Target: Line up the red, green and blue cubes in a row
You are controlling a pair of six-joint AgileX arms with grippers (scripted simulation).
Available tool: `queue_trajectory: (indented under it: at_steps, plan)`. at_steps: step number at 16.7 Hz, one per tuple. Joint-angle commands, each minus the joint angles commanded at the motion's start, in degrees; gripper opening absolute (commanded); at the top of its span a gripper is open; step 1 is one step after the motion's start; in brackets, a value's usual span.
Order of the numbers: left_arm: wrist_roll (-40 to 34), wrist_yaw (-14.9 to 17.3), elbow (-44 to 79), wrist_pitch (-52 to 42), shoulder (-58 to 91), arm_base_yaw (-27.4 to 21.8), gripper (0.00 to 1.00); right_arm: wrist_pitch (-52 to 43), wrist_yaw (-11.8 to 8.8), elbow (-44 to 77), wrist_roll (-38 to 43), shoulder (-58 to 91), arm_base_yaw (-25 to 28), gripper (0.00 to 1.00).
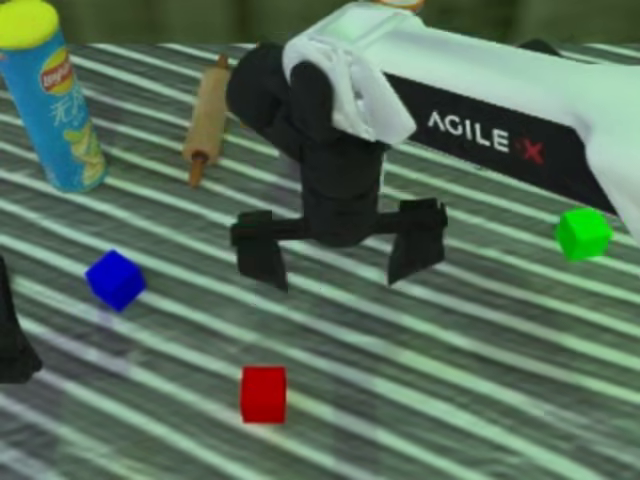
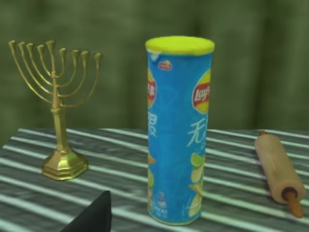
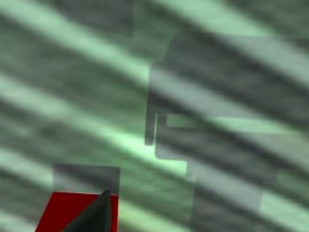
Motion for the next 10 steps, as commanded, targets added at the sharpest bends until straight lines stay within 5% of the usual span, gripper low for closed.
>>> queue_trajectory:
  at_steps: [10]
  plan:
    - [0.0, 0.0, 0.0, 0.0, 0.0, 0.0, 1.0, 3.5, -1.1, -8.6, -41.2, -3.5, -31.5, 1.0]
